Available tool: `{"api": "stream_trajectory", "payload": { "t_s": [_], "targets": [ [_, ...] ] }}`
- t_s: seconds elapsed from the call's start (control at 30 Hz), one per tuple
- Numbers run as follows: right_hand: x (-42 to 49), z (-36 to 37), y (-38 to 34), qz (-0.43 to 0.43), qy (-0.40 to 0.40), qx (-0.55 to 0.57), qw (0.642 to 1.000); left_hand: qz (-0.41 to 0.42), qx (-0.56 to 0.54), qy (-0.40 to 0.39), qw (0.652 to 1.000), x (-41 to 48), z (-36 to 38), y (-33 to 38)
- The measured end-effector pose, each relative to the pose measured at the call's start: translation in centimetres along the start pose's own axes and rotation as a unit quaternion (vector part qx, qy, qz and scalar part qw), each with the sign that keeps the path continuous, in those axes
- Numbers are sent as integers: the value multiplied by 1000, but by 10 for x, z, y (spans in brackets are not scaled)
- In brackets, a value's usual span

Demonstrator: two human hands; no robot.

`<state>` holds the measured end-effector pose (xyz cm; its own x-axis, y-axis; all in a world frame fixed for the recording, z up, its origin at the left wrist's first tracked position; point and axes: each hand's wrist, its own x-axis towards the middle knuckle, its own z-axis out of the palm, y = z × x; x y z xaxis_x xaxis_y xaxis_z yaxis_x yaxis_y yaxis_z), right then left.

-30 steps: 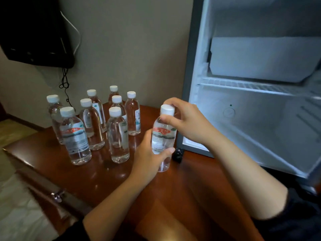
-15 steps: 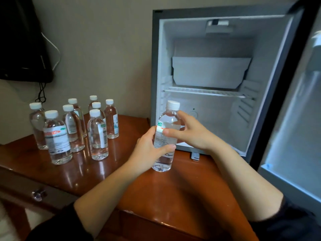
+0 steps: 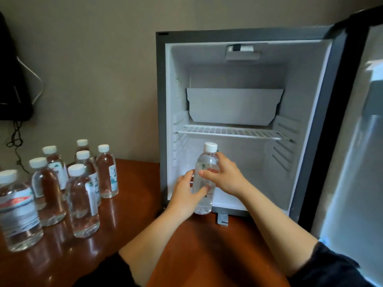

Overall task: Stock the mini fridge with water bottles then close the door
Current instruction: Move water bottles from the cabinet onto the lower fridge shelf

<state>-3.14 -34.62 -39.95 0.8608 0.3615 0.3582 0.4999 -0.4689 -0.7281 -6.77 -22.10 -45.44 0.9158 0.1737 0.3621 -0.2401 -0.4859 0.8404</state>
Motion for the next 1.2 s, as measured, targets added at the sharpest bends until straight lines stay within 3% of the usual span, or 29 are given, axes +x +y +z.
{"api": "stream_trajectory", "payload": {
  "t_s": [0.17, 0.43, 0.67, 1.2],
  "targets": [
    [35, 12, 14, 7, 2, -70, 998, -27, -14, 37, 999, 26, 12, -17],
    [90, 29, 31, 13, 23, -67, 997, -77, -32, 37, 996, 61, 29, -42],
    [137, 36, 40, 57, 13, -71, 996, -61, -10, 9, 998, 99, 29, -48],
    [192, 52, 56, 112, -18, -141, 983, -78, 9, 26, 997, 149, 45, -70]
  ]
}}
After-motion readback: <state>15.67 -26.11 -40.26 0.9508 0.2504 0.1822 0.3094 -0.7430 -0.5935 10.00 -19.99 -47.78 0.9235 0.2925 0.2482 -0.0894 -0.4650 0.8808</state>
